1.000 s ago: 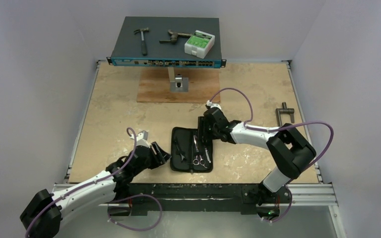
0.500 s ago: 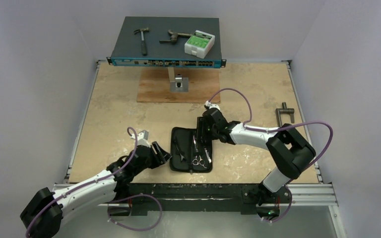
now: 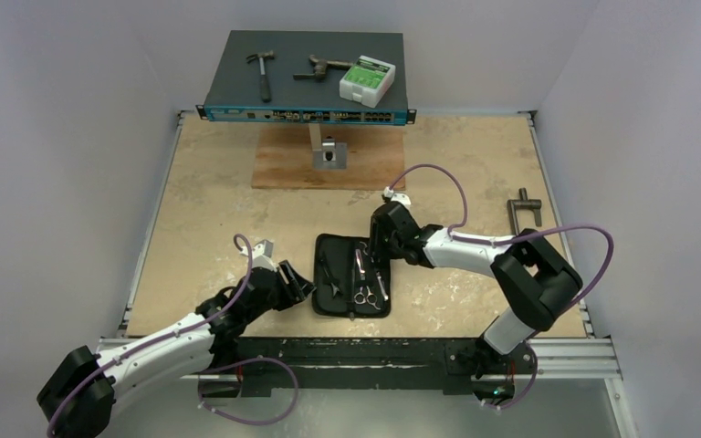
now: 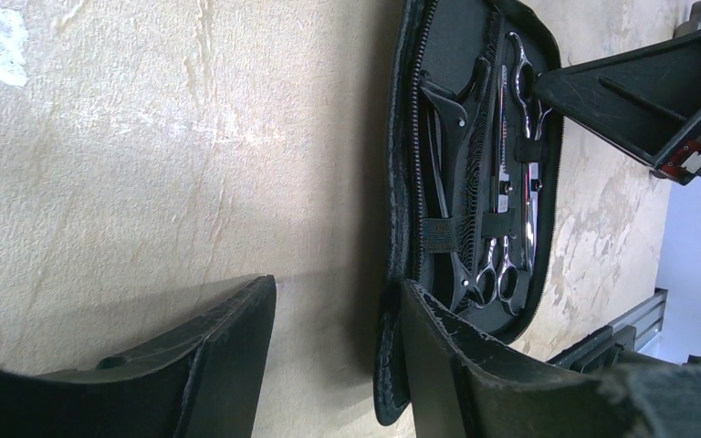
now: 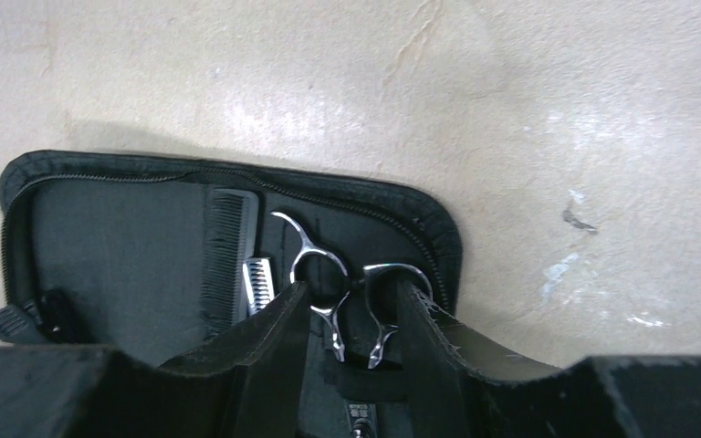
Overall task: Sort the hair-cutting tools
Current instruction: Adjust the scissors in the hairdressing tool bag, then adjust the haircut tool in the hairdressing tool bag.
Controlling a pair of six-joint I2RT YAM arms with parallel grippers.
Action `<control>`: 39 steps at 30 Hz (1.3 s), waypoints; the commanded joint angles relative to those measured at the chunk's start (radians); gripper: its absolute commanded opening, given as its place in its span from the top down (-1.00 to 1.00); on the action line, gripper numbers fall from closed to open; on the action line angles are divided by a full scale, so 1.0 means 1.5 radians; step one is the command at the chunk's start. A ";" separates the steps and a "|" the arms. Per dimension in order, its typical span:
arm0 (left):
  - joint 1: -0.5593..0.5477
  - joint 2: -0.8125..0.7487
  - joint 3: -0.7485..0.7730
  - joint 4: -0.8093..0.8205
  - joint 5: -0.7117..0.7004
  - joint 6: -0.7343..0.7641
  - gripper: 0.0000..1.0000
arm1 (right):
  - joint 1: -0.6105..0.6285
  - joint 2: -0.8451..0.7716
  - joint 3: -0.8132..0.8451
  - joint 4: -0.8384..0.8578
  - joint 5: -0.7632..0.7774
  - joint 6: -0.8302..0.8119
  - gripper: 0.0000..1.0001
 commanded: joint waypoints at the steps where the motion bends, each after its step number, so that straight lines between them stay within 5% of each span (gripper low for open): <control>1: -0.002 0.004 -0.007 -0.064 -0.022 0.001 -0.06 | 0.002 -0.020 -0.003 -0.056 0.073 -0.009 0.22; 10: -0.002 0.012 -0.008 -0.060 -0.024 -0.001 -0.06 | 0.002 -0.061 -0.013 -0.056 0.099 -0.024 0.20; 20: -0.002 -0.034 -0.002 -0.066 -0.024 0.003 -0.08 | 0.038 -0.174 -0.014 0.027 -0.060 -0.036 0.15; 26: -0.003 -0.024 0.000 -0.041 -0.022 0.002 -0.09 | 0.139 -0.091 0.034 0.074 -0.079 -0.049 0.28; 39: -0.002 0.032 0.011 -0.015 -0.017 0.001 -0.08 | 0.159 0.036 0.122 0.062 -0.016 -0.072 0.34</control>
